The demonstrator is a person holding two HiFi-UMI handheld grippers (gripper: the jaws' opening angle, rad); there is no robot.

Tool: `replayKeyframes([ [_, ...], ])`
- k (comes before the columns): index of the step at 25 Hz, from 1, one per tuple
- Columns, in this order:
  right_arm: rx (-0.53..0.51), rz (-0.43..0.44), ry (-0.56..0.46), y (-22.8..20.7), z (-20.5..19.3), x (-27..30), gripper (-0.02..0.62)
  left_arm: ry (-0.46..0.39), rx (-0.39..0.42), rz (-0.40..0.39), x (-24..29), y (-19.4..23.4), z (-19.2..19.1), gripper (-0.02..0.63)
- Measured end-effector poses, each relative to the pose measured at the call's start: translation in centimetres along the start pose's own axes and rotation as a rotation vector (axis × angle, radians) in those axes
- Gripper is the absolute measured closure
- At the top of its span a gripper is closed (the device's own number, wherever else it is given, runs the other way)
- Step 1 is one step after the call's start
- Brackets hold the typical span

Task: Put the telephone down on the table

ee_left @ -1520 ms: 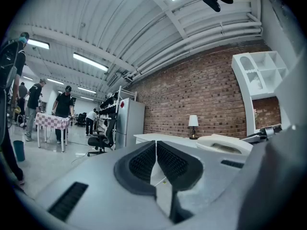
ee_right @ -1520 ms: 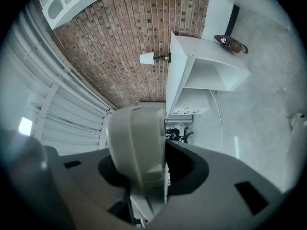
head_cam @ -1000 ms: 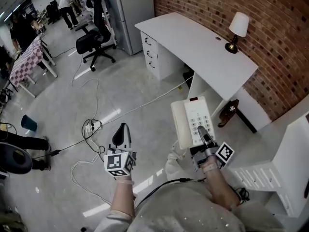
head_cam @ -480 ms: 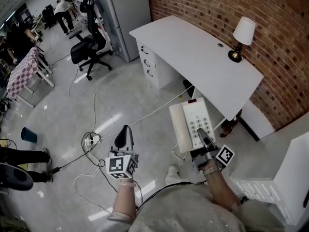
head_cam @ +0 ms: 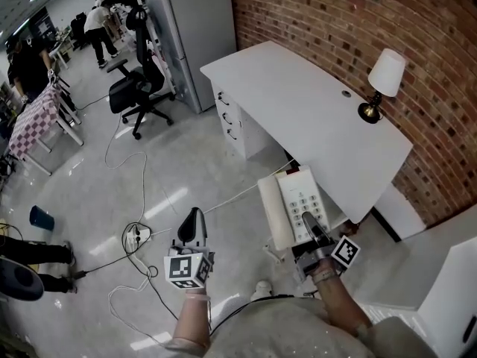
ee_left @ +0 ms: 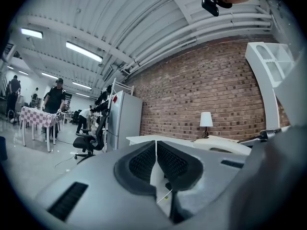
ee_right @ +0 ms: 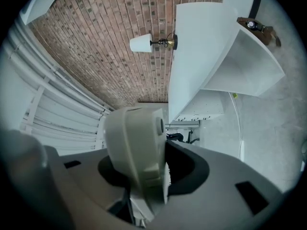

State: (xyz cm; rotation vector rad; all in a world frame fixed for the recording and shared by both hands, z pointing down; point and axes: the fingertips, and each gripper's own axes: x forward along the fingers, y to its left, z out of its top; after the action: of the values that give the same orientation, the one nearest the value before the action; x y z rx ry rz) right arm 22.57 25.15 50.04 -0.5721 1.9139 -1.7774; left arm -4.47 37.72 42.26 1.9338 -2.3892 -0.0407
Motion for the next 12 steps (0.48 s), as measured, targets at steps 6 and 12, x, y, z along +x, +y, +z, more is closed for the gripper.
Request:
replayKeyframes([
  [6,0.000,-0.015,0.008,-0.3,2.0,2.4,0.425,0.007,0.020,-0.021,3.1,-0.5,0.1,0.592],
  [12,0.017,-0.010,-0.010,-0.4,3.2,4.4,0.422,0.018,-0.019,-0.022,5.3,-0.3,0.1,0.592],
])
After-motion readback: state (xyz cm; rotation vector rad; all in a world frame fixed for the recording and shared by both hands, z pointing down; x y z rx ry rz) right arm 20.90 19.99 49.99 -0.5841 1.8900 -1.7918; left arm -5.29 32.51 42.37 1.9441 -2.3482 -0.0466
